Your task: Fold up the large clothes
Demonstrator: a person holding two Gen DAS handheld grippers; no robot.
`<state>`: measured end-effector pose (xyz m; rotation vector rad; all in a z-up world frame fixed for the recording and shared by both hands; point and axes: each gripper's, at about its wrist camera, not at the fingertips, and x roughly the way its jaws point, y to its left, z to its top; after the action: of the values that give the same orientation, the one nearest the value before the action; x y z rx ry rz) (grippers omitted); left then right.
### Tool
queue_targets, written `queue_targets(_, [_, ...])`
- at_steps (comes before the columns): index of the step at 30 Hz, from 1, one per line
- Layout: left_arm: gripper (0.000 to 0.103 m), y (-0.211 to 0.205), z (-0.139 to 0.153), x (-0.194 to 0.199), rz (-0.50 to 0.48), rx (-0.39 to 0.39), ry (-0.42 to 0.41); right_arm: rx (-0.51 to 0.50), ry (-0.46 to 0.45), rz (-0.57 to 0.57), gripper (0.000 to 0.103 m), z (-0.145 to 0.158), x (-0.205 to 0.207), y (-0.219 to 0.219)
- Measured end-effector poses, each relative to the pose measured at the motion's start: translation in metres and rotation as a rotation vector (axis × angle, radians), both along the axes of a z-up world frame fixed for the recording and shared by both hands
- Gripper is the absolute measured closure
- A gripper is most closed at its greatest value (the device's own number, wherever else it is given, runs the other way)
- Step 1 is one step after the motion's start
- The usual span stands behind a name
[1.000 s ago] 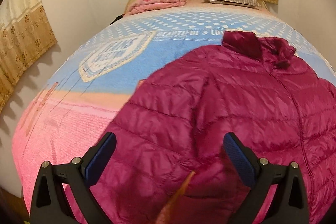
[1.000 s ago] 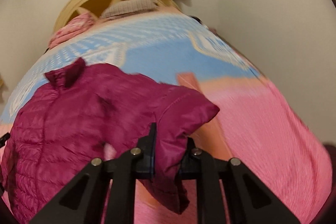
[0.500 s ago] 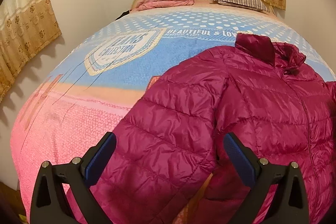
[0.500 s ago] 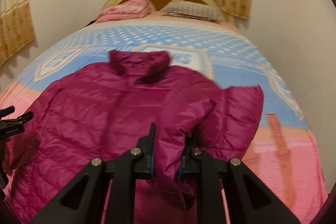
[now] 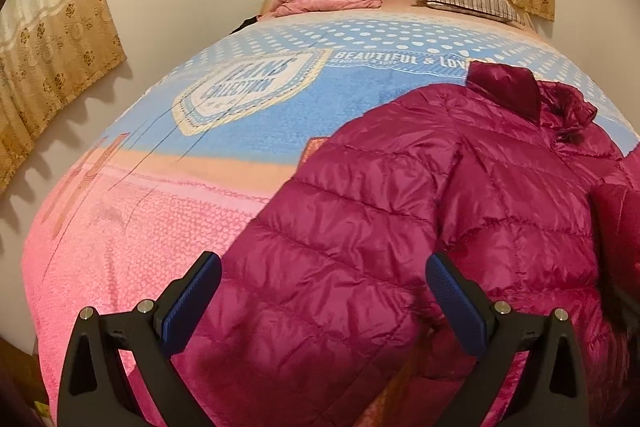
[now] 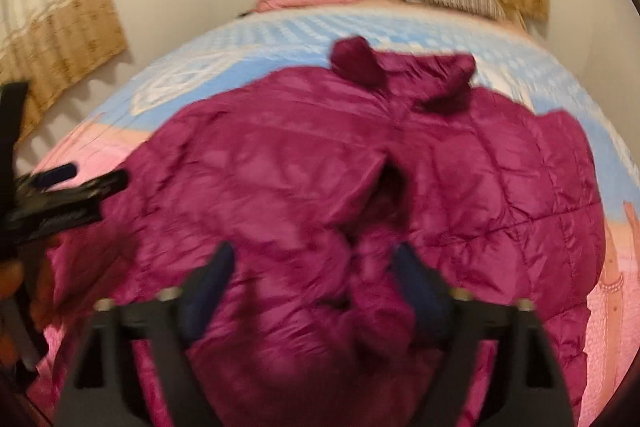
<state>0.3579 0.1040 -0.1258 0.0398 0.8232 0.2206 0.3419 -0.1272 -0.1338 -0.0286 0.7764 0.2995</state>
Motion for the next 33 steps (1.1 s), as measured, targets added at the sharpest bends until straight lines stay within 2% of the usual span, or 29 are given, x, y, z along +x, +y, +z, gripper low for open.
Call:
queue_targets(8, [0.001, 0.000, 0.020, -0.006, 0.023, -0.025, -0.043, -0.154, 0.015, 0.139, 0.013, 0.003, -0.055, 0.005])
queue_targets(11, [0.001, -0.013, 0.026, -0.009, 0.010, -0.049, -0.057, -0.206, -0.008, 0.126, 0.014, 0.002, -0.070, -0.009])
queue_targets(14, [0.001, -0.040, 0.030, -0.013, -0.035, -0.074, -0.065, -0.271, -0.046, 0.028, 0.015, 0.000, -0.071, -0.036])
queue_targets(17, [0.001, -0.077, 0.033, -0.016, -0.106, -0.093, -0.065, -0.304, -0.042, -0.099, 0.023, -0.006, -0.058, -0.069])
queue_targets(19, [0.001, -0.100, 0.035, -0.016, -0.153, -0.108, -0.063, -0.309, -0.027, -0.182, 0.024, -0.012, -0.050, -0.092])
queue_targets(21, [0.001, -0.122, 0.035, -0.013, -0.202, -0.125, -0.059, -0.304, -0.020, -0.262, 0.023, -0.020, -0.045, -0.117])
queue_targets(24, [0.001, -0.152, 0.023, 0.007, -0.279, -0.185, -0.012, -0.269, -0.008, -0.317, 0.022, -0.029, -0.050, -0.141])
queue_targets(27, [0.001, -0.166, 0.010, 0.024, -0.292, -0.205, 0.029, -0.202, 0.008, -0.344, 0.019, -0.039, -0.050, -0.156])
queue_targets(29, [0.011, -0.173, 0.005, 0.028, -0.316, -0.223, 0.029, -0.177, 0.023, -0.353, 0.015, -0.042, -0.048, -0.160])
queue_targets(31, [0.052, -0.179, 0.001, 0.031, -0.339, -0.218, 0.052, -0.162, 0.036, -0.359, 0.014, -0.044, -0.048, -0.162])
queue_targets(33, [0.076, -0.181, -0.002, 0.031, -0.350, -0.218, 0.067, -0.152, 0.047, -0.357, 0.014, -0.046, -0.046, -0.165])
